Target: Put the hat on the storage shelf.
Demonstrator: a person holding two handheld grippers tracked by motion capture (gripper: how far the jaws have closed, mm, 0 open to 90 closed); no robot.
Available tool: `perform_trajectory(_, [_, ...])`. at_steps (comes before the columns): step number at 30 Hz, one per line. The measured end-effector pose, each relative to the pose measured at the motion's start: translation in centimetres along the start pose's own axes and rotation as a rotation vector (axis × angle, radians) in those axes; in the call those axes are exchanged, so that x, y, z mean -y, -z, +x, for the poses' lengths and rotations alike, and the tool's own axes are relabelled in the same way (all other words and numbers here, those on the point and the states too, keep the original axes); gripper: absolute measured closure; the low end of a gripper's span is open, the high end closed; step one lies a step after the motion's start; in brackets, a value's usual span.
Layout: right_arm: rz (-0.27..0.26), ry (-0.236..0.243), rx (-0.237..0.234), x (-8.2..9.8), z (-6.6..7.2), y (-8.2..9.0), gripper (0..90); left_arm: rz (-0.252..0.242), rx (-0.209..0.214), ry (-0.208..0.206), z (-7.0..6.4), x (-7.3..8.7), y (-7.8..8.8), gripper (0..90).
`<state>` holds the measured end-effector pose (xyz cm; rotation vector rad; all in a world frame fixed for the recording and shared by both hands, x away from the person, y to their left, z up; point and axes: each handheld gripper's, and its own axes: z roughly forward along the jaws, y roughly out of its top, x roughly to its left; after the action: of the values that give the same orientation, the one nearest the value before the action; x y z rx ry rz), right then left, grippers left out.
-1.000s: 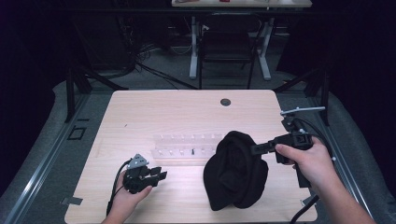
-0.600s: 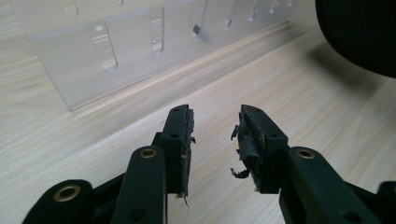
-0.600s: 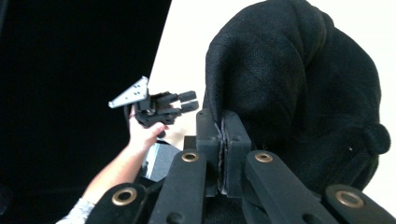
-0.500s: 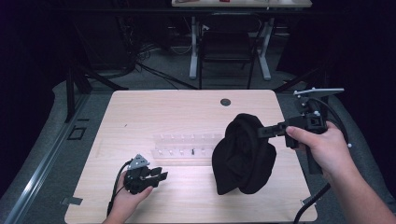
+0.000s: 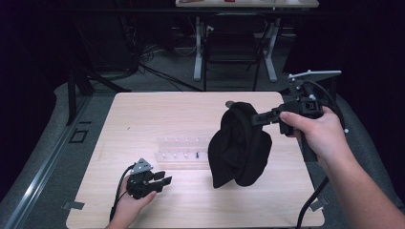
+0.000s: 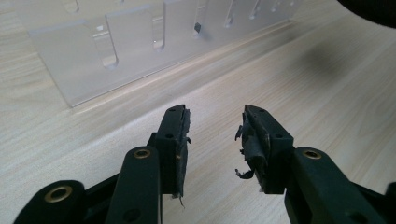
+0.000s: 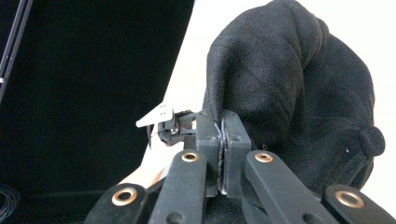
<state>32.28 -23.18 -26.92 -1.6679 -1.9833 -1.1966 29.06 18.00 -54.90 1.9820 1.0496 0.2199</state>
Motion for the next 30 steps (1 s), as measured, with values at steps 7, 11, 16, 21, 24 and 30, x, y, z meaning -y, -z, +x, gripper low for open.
perform_trajectory(7, [-0.021,0.002,0.002,-1.7,1.4,0.0,88.5,0.003,0.003,0.003,0.0,0.1,-0.1,58.8])
perform_trajectory(11, [-0.037,-0.002,0.003,-2.7,2.0,-0.1,88.5,0.004,0.004,0.003,-0.1,0.1,-0.2,58.6])
perform_trajectory(16, [-0.057,-0.012,-0.002,-3.9,2.3,-0.6,88.5,0.002,0.004,0.004,0.0,0.1,-0.1,58.6])
perform_trajectory(21, [-0.069,-0.02,0.006,-5.0,2.5,-1.0,88.5,0.002,0.007,0.003,0.0,0.1,-0.2,58.6])
perform_trajectory(24, [-0.077,-0.023,0.009,-5.5,2.6,-1.5,88.5,0.0,0.009,0.004,0.0,0.1,-0.2,58.5])
perform_trajectory(30, [-0.084,-0.034,0.013,-6.4,2.4,-2.6,88.5,0.0,0.01,0.002,0.1,0.1,-0.2,58.5])
